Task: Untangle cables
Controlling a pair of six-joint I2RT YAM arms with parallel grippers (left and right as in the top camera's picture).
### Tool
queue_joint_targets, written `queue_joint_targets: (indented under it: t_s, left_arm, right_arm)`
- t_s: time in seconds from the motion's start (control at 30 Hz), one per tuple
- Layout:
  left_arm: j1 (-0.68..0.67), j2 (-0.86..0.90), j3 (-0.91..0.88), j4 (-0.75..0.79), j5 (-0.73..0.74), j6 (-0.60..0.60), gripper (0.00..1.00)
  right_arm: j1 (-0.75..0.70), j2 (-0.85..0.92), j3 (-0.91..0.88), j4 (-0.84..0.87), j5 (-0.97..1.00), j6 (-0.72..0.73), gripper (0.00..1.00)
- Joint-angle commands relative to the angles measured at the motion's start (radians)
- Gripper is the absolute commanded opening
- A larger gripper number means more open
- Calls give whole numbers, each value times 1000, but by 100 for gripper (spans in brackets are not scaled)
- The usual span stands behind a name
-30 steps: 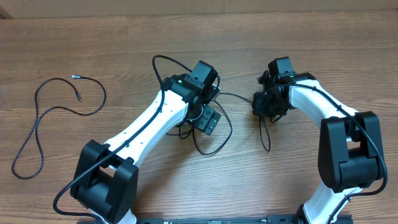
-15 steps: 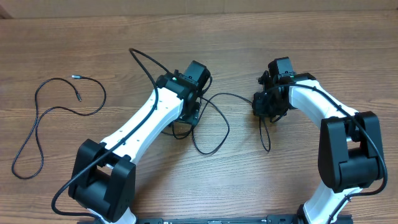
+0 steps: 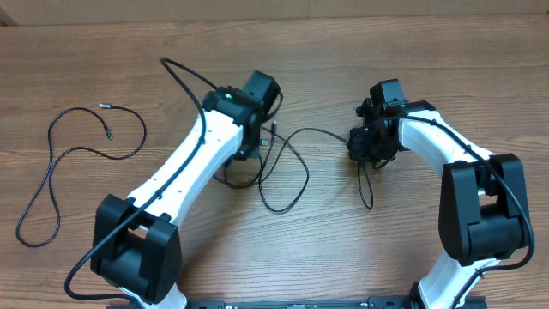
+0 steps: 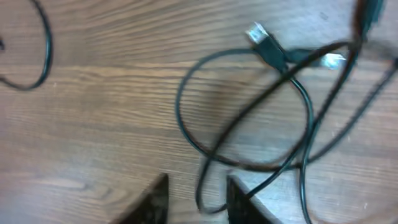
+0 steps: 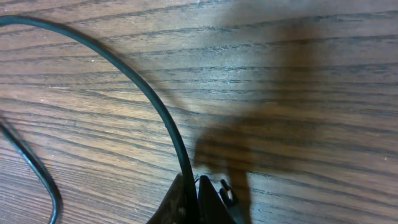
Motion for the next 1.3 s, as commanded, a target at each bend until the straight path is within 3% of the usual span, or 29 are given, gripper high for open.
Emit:
queue_joint_targets:
  t_s: [0.0,0.1,0.2,0.27,0.33,0.47,0.6,0.73,0.8,0.9,1.0,1.17,1.27]
  left_arm:
    - [42,6,21,-17,15,-12,57]
    - [60,6,21,-25,84,-3,66]
    - [66,6,21,5,218,68,23]
    - [64,6,21,30,304,101,13]
    - [56,6,21,52,406,102,12]
    - [39,6,16,75,402,74,15]
    - [23,6,-2,110,398,43,35]
    - [7,6,-67,186,360,-3,50]
    - [1,6,-108,231,347,-18,53]
    - [-3,6,-172,321,348,-18,59]
    - [-3,6,-233,418,347,-18,57]
    - [-3,7,-317,544,347,-21,35]
    - [-3,7,-360,600,347,-21,40]
  right_arm:
    - [-3,-24,-7,5,0,23,5]
    - [-3,-24,-7,8,0,24,5]
    - [-3,-24,-7,13,0,24,5]
    - [-3,-24,-7,13,0,26,5]
    - [-3,-23,-7,16,0,57,5]
    - [-3,-23,-7,25,0,77,5]
    - [-3,-23,-7,24,0,77,10]
    - [-3,-24,-7,24,0,77,37]
    - [-3,-23,-7,24,0,77,67]
    - [-3,-23,-7,27,0,77,100]
    - [-3,-23,-7,35,0,77,100]
    - [-3,-24,-7,43,0,77,100]
    - [-3,-23,-7,44,0,77,100]
